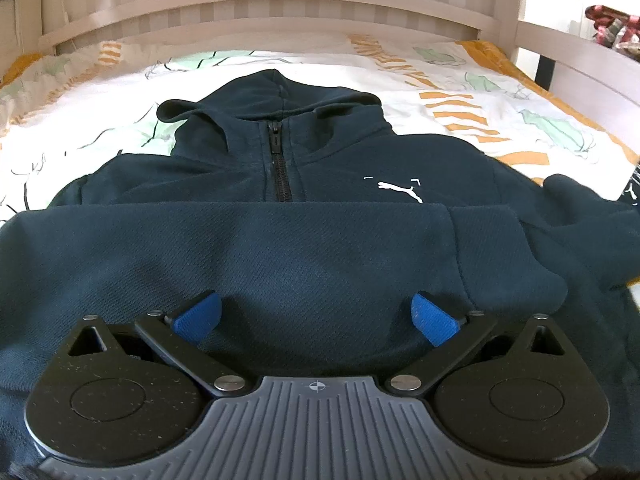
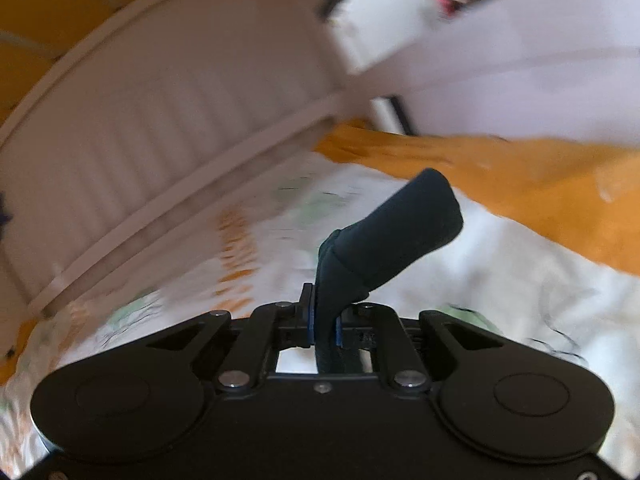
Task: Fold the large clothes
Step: 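Fold the held sleeve across the hoodie body and open the right gripper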
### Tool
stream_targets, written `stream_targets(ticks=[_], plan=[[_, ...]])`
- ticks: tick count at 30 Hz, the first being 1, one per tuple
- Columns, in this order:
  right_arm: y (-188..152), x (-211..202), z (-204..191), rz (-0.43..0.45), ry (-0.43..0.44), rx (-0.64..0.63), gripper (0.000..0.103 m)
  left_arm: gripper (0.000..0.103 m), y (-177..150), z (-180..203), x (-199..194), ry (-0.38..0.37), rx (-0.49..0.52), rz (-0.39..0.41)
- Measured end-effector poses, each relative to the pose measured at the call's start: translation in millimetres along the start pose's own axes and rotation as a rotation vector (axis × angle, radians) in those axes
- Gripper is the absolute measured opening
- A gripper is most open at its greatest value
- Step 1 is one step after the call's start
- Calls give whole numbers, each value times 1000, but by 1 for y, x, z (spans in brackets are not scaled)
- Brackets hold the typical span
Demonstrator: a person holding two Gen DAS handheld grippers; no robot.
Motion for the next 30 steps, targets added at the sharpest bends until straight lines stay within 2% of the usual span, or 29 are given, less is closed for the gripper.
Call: stream_targets(ticks=[4,8,13,16,21,26,30], plan=[[-7,-2,-69,-35,96,-89,16,101,7,-8,-8,-47,-50,-30],[-28,-2,-145,-74,208,-167,16,101,16,-34,-25,-60,-119,-19],[-81,-2,-228,-154,332,-253,16,101,28,-87,-52,-37,-202,19],[-127,4,-269,-227,388,-299,16,101,31,-117,-63,-16,-223,28],[-197,1,-309,-331,437,-386,16,101,31,-159,-79,26,-250,43],[-257,-18,-333,-393,488,-487,16,101,27,-190,-89,46,-338,59],[-283,-42,-339,-412,516,-551,27,101,27,-205,-90,34,-422,54]])
Point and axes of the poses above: each gripper's, at about its wrist camera, not at the fingertips, and x roughly the way its jaws point, z to its right, y to its top, the point moved 10 cm from there along x, roughly the way its jaws point, and after that the axes turned 10 degrees about z, right-handed, at the moved point
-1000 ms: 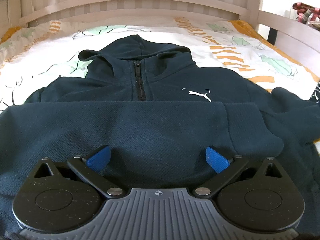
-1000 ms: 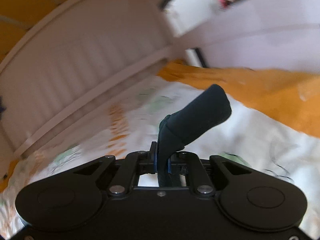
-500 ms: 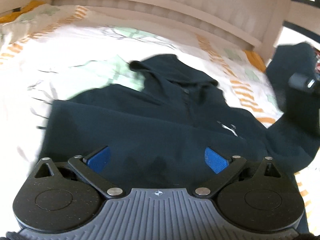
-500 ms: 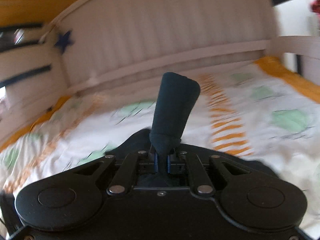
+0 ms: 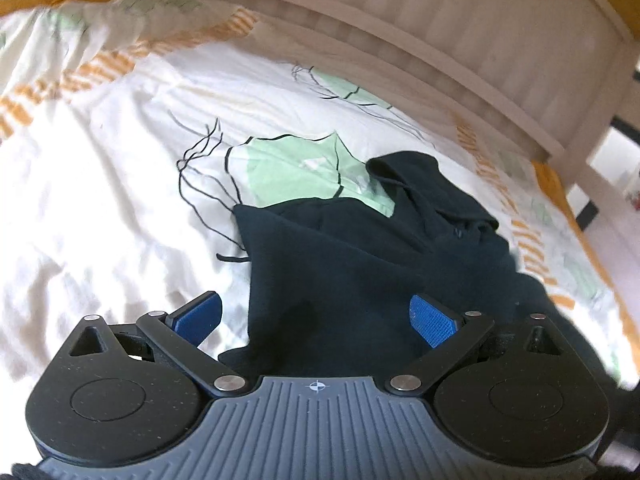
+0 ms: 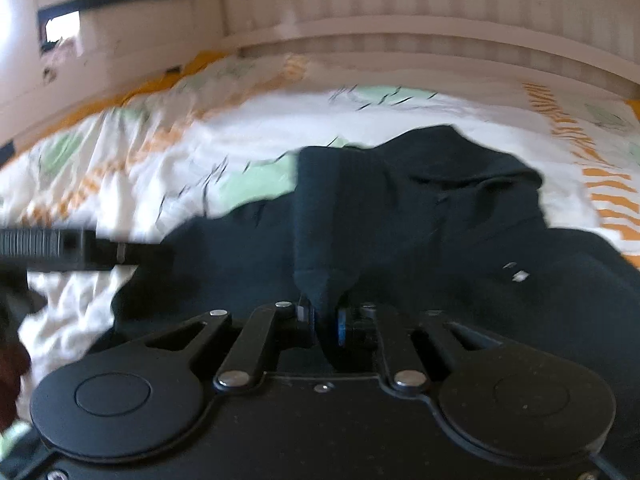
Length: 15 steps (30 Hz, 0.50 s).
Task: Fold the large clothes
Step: 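Fold the held sleeve across the hoodie body and open the right gripper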
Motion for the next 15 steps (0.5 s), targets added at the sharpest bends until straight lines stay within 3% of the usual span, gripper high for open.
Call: stream_targets(ticks=[2,4,10,15], plan=[[-8,-5,-7,-13,21,-4,43,101,2,0,2,-16,-30,-7],[-15,-14,-9,-28,62,19,73,102,3,2,3,-32,-42,-10],[-23,-40,-6,-18,77,-14,74,102,-8,27,13,-101,-9,-66],[-25,-63,8,2,60,-20,75,102,-32,40,27,-73,52,-142]])
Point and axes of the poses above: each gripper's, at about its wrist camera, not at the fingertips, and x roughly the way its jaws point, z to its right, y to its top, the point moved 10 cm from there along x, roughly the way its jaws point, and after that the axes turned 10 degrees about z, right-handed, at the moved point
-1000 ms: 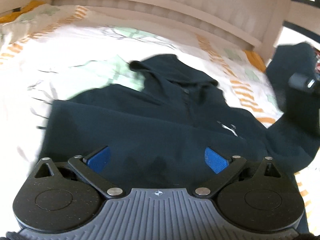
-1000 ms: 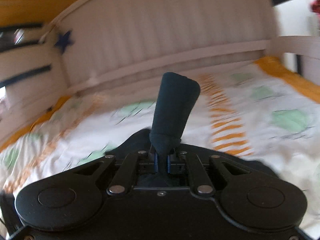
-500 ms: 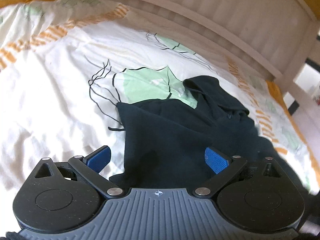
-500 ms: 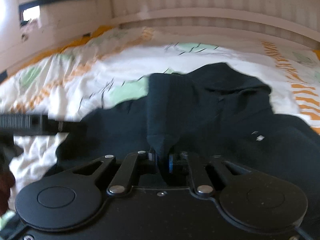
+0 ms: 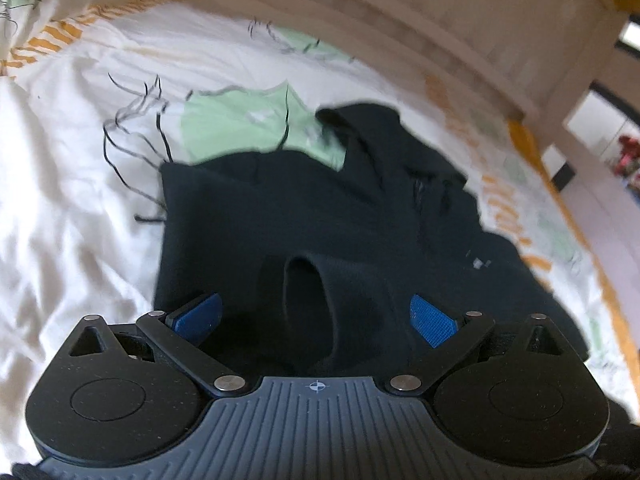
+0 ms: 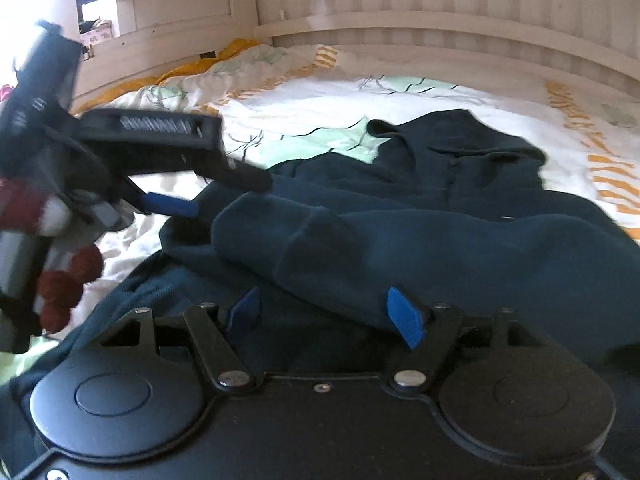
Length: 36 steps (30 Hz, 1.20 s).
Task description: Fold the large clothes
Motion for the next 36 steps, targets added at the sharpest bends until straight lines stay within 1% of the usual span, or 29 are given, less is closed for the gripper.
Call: stream_targets(ticks=[2,3,4,5,6,7,8,9,10,13,16,18,20,22,25,28,31,32,34,36], plan=[[0,-12,10,7,-12,14,75,101,-7,2,8,16,11,-32],[0,-16,14,10,-16,22,75,96,-9,4,10,13,16,-45],[0,-21,18,12,-20,31,76,75,-11,9,13,-4,23,-57],[0,-26,22,15,-26,40,76,64,-12,13,14,-24,30,-64],[-1,-30,25,16,-32,48,77,50,-12,17,15,-31,37,-68],[-2,-33,28,17,-37,56,78,33,-10,21,15,-29,50,-57],[-4,-37,32,17,-43,64,78,25,-9,26,14,-37,65,-42],[-5,-39,36,16,-50,74,78,13,-6,31,12,-43,84,-25],[-7,-42,39,16,-58,88,78,9,-2,36,9,-43,107,-4],[-11,-48,50,14,-75,126,78,8,19,54,-10,-67,173,75],[-12,-54,59,21,-87,155,79,8,47,63,-36,-113,182,158],[-11,-61,64,31,-97,169,79,8,59,59,-46,-110,178,184],[-6,-67,71,51,-108,186,79,8,63,49,-47,-97,184,179],[1,-73,80,80,-130,200,79,8,59,37,-41,-67,200,161],[14,-81,99,135,-183,206,83,8,45,22,-29,-48,174,110],[21,-75,121,142,-221,210,84,8,34,11,-19,-27,153,71],[18,-58,138,101,-223,214,85,8,23,6,-11,-17,144,49],[12,-51,144,72,-224,219,85,9,21,2,-9,-11,142,41],[-6,-41,152,3,-231,252,84,11,13,-3,-5,-2,133,26],[-31,-36,154,-81,-210,296,84,13,7,-9,-2,8,125,21]])
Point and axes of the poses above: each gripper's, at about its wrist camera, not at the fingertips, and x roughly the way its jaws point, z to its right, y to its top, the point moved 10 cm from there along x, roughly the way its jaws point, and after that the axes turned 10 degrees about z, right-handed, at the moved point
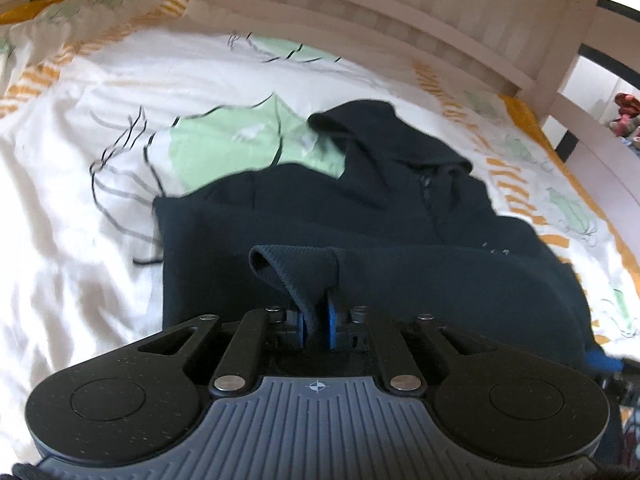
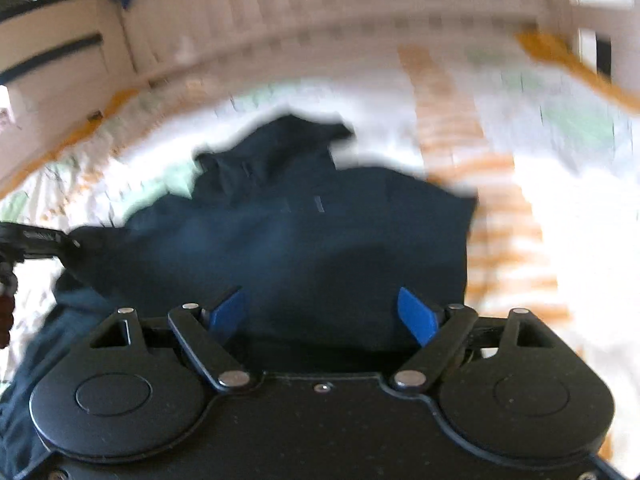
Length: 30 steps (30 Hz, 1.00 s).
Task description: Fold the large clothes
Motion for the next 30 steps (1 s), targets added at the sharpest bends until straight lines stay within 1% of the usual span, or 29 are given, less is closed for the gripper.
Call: stream_targets(ticks=[1,2,4,6,8,10,13,15,19,21,23,25,27,28,30], plan=[[-9,0,2,-18,3,-4,84,14,-3,-3,2,5,-2,-1],[-12,-4,0,-3,6,-32,84,16,-6,-5,3,8,-1,-1],[-15,-8,-3,-19,1,-72,84,20,-11,-8,6,15,5,5],[-11,-11,-5,-23,1,-67,84,22,-14,-9,7,15,16,18],[-1,-17,-5,10,8,-37,84,23,-16,-8,7,18,39,31],[13,-24,-3,65,9,-20,84,25,-20,-8,8,22,61,53],[33,-26,-2,128,6,-7,86,26,-22,-8,6,23,60,90],[42,-17,0,130,6,-3,91,26,-23,-9,5,19,55,104],[47,8,2,127,-11,-12,91,26,-24,-12,5,5,31,123],[48,23,7,118,-22,18,91,26,-24,-13,5,-1,20,125],[44,36,16,108,-45,60,91,26,-24,-13,6,-4,15,126],[39,50,26,100,-87,101,91,26,-24,-13,6,-4,14,127],[34,61,31,99,-117,121,92,26,-25,-14,6,-3,15,127],[32,64,31,105,-125,112,95,26,-25,-14,6,-2,15,128],[28,68,23,114,-130,46,103,26,-25,-13,6,-1,14,131]])
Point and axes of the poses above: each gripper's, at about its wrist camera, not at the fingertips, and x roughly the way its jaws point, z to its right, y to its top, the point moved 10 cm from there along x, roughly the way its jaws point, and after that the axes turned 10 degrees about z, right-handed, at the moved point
